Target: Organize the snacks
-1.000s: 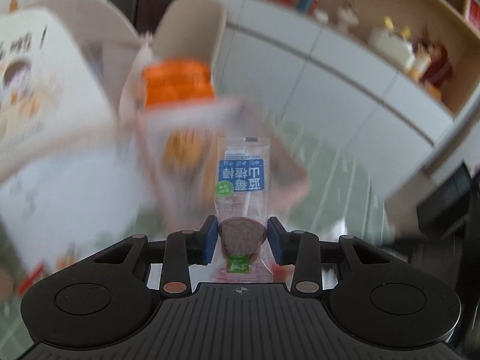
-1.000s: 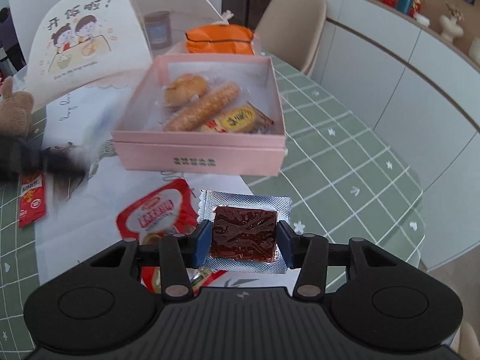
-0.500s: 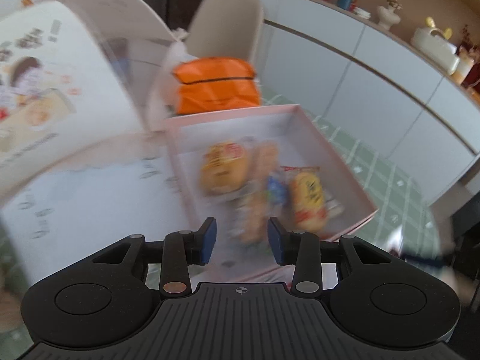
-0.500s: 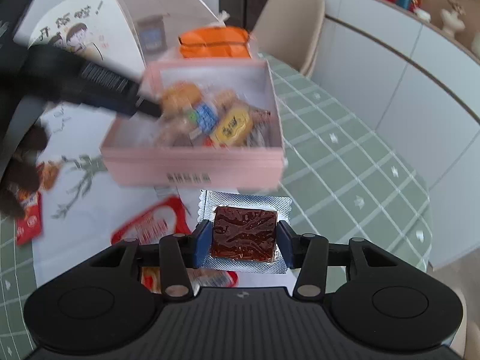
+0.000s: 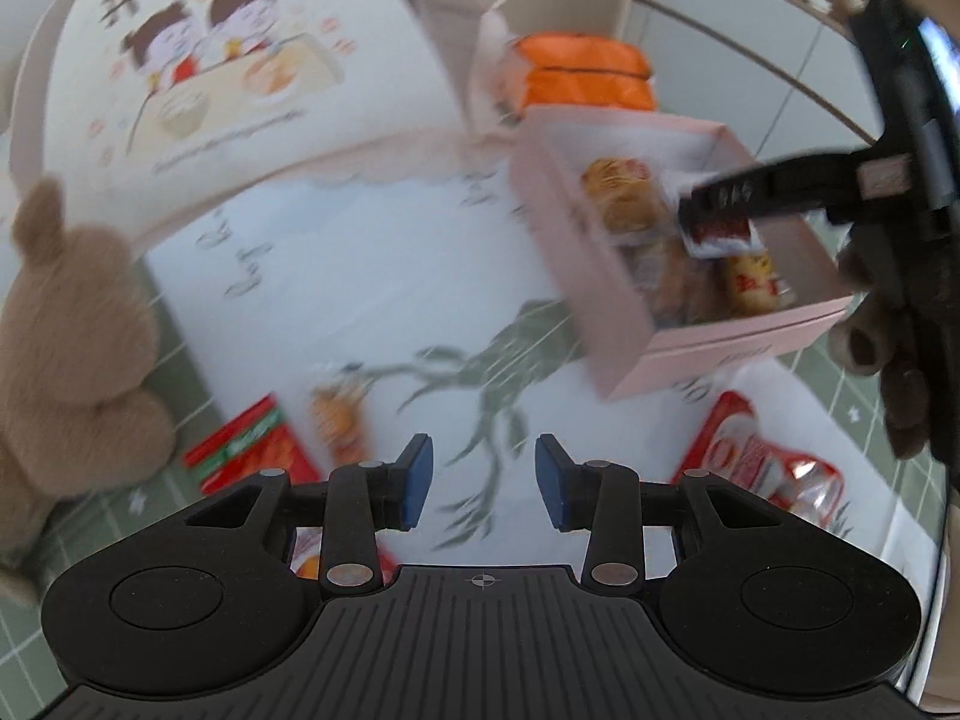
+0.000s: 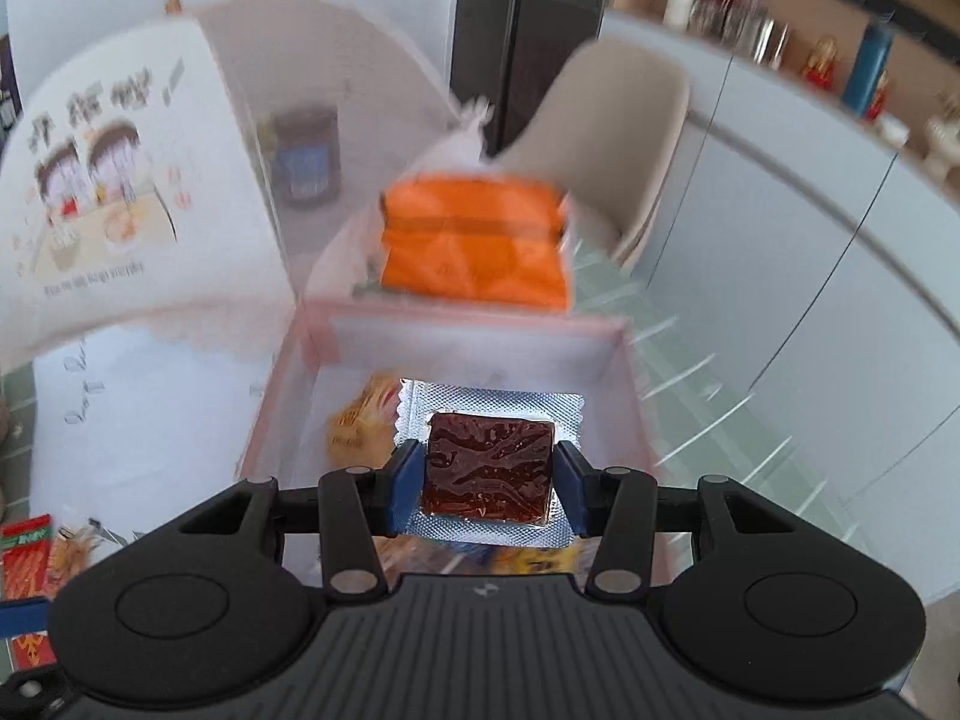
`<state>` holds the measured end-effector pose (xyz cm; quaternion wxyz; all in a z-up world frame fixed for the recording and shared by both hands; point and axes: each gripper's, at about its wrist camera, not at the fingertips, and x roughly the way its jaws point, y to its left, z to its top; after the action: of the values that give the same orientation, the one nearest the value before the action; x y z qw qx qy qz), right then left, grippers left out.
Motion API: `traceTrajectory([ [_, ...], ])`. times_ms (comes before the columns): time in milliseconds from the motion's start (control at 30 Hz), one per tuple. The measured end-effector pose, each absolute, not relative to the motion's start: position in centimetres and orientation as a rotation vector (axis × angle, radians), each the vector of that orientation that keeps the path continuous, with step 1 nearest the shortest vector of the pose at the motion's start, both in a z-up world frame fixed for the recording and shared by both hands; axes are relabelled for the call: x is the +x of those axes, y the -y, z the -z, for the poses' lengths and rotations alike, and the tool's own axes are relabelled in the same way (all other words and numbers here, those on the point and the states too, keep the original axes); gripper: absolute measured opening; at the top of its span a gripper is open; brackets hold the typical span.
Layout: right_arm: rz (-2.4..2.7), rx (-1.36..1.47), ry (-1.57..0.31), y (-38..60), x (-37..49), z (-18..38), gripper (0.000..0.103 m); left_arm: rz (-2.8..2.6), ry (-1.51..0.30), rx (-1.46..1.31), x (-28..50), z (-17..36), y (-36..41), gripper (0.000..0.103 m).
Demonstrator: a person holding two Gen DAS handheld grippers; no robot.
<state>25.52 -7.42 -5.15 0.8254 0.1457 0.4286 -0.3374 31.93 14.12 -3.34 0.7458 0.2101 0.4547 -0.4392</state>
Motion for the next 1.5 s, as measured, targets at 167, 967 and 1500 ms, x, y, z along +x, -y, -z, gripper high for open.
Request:
traceTrajectory([
  [167, 0.745, 0.437, -0.913, 7.7, 24.9, 7.1, 0.060, 0.934, -1.001, 0.462, 33.4, 3.5, -16.2, 0.042],
  [967, 0.691, 0.476, -0.982, -4.6, 13.5, 9.3, 0.077, 0.988, -1.010, 0.587, 34.3, 7.2, -15.4, 0.044],
  [1500, 0.716, 0.468, -1.003, -6.0, 12.1, 10.8, 0.084, 1.081, -0.934, 0.521, 33.1, 5.2, -15.6, 0.044],
])
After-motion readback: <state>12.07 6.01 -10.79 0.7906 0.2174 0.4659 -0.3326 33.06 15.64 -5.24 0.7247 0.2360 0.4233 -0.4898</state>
